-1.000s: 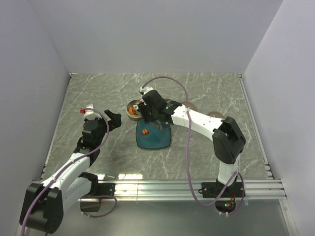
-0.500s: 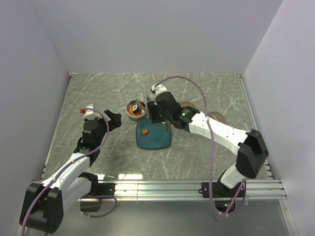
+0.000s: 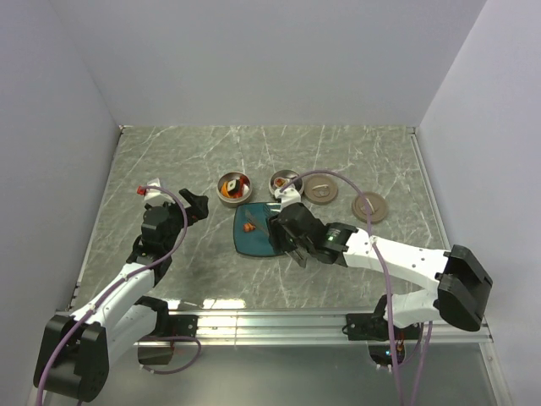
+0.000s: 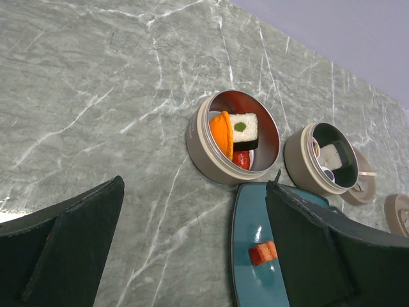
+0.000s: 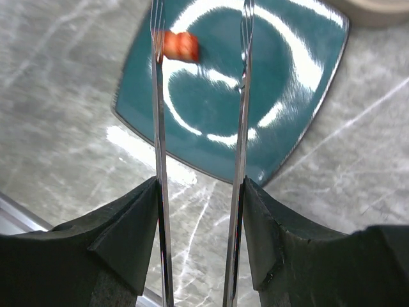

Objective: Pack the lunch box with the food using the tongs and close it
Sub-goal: Pick up the food using the clamp

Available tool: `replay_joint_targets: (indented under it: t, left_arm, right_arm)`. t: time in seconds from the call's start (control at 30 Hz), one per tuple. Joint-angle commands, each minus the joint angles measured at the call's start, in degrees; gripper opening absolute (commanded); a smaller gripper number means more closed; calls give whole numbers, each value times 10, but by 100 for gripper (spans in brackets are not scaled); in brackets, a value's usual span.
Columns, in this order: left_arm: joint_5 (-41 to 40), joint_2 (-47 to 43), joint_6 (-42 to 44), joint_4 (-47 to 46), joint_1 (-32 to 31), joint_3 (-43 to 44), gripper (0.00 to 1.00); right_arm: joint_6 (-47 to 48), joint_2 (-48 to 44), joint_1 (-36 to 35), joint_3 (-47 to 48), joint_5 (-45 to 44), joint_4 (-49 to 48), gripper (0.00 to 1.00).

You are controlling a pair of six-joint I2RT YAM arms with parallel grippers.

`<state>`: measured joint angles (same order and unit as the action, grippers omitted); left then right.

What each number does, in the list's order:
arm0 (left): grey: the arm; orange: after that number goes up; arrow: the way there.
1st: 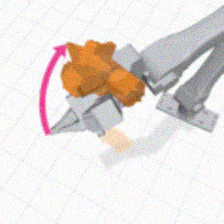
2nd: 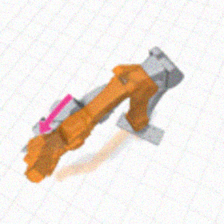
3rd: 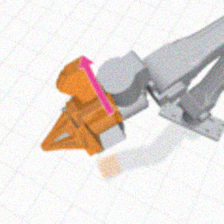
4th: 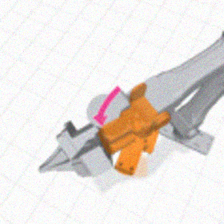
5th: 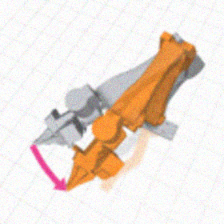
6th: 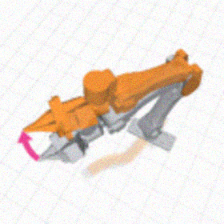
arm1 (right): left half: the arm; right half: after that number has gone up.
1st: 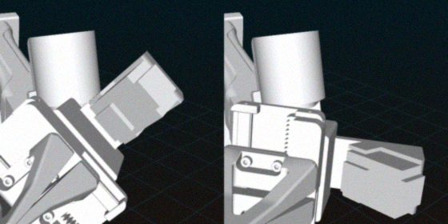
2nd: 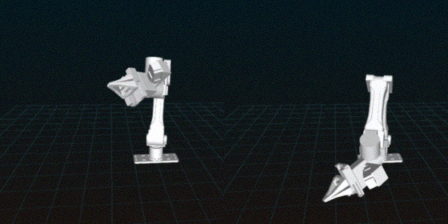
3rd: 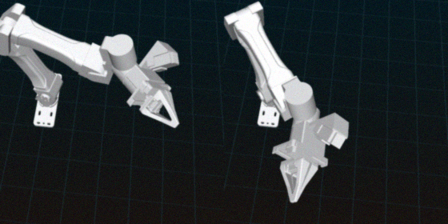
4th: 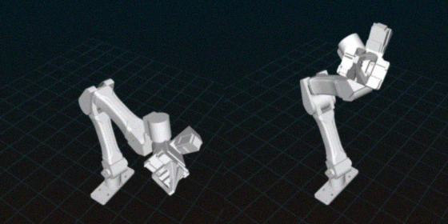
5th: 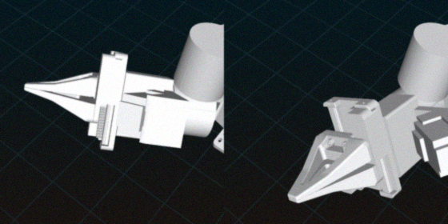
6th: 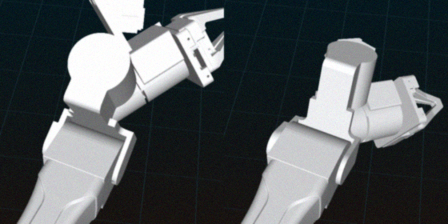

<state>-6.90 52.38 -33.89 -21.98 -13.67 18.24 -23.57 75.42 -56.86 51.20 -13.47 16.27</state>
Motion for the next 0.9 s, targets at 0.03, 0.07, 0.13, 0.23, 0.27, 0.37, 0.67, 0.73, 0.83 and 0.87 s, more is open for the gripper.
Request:
replay_joint_targets:
  t: [0.03,0.07,0.13,0.23,0.27,0.37,0.67,0.73,0.83,0.87]
  left_arm:
    - [7,-4,-3,-21,2,18,99]
    - [7,-4,-3,-21,2,17,99]
    - [5,-6,-3,-21,2,16,99]
    - [4,-5,-3,-22,2,17,99]
    - [5,-4,-3,-23,1,17,99]
    - [7,2,-2,-25,2,18,99]
    - [5,-3,-2,-25,2,17,99]
    - [6,-3,-2,-24,2,17,99]
    - [7,-3,-3,-25,2,16,99]
    - [7,-3,-3,-25,2,16,99]
  right_arm:
    - [-25,-2,0,-11,-6,-45,60]
    - [-24,3,0,-10,-3,-46,60]
    - [-24,20,-2,-5,-1,-47,60]
    - [-25,32,-1,-6,5,-52,60]
    - [-25,33,-1,-7,7,-55,60]
    - [-26,31,-2,-13,20,-62,60]
    - [-28,68,-14,-2,33,-64,59]
    - [-30,78,-20,5,29,-57,59]
    - [-33,85,-27,7,22,-48,59]
    - [-34,85,-28,7,21,-45,59]
